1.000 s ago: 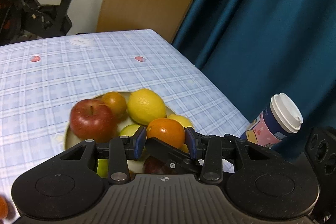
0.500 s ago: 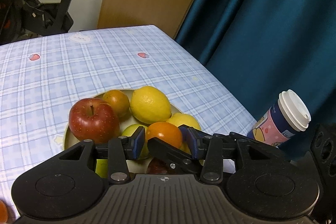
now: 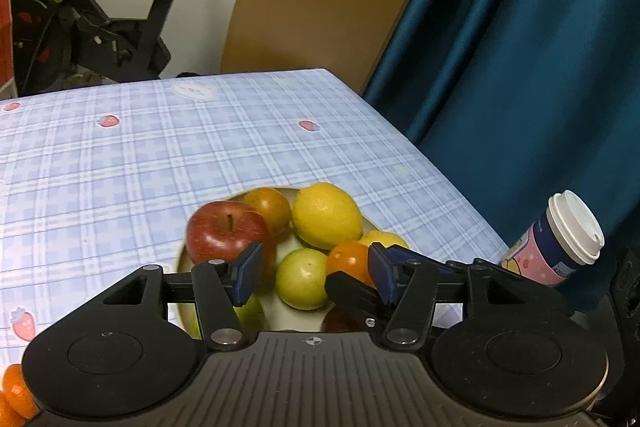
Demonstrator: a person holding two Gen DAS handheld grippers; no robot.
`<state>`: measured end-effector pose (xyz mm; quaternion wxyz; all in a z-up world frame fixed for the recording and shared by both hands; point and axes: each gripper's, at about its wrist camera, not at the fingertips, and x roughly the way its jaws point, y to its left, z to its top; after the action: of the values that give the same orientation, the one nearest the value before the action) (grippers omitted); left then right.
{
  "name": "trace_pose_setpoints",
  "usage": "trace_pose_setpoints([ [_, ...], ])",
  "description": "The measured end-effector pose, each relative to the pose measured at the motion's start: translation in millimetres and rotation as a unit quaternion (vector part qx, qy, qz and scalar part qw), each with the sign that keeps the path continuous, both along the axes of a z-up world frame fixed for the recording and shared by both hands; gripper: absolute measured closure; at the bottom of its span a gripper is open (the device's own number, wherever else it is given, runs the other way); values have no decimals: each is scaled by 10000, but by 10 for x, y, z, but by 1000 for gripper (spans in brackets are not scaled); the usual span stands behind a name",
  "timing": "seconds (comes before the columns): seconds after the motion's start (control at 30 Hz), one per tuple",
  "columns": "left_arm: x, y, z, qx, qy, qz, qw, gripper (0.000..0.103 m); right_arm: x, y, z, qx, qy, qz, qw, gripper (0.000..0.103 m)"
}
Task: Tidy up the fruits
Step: 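Carry the tangerine over the beige plate with the left gripper, then open the left gripper to release the tangerine on the plate, then move the left gripper back toward the last two tangerines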
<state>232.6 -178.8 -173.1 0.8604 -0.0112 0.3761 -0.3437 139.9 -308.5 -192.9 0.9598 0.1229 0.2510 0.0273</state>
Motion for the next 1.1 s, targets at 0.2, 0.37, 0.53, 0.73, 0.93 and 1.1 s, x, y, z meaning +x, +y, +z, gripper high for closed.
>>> trace_pose_setpoints([
  [0.2,-28,78,45,89,-151,171,9997,37,1,45,59,-45,-35,67,10000,43],
  [0.37,-56,228,115,26,-228,318,9992,37,-2,101,101,-98,-63,134,9998,43],
  [0.53,-107,437,197,9,-370,535,9979,37,-20,189,147,-133,-123,231,9996,43],
  [0.73,-166,759,243,62,-468,868,9951,37,-6,355,184,-182,-180,436,9987,43],
  [0.93,-230,1165,276,74,-471,1238,9912,37,1,543,204,-231,-211,653,9974,43],
  [1.1,-292,1454,281,192,-480,1498,9874,37,0,683,201,-138,-240,884,9957,43],
])
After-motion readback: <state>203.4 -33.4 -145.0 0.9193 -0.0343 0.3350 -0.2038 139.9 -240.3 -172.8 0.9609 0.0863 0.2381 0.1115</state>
